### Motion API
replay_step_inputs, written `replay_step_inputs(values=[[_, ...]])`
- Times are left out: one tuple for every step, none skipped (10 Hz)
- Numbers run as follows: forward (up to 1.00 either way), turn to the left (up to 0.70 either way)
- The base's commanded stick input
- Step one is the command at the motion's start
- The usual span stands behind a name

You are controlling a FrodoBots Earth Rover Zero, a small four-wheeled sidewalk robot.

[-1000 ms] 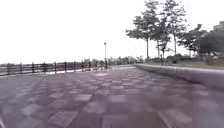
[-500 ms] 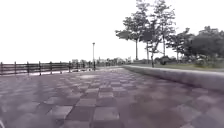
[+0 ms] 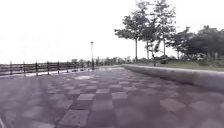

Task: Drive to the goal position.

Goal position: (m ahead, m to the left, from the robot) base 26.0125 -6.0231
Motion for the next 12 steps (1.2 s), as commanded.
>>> replay_step_inputs(values=[[1.00, 0.00], [1.00, 0.00], [1.00, 0.00], [1.00, 0.00], [1.00, 0.00], [1.00, 0.00], [1.00, 0.00], [1.00, 0.00], [1.00, 0.00], [1.00, 0.00], [1.00, 0.00], [1.00, 0.00]])
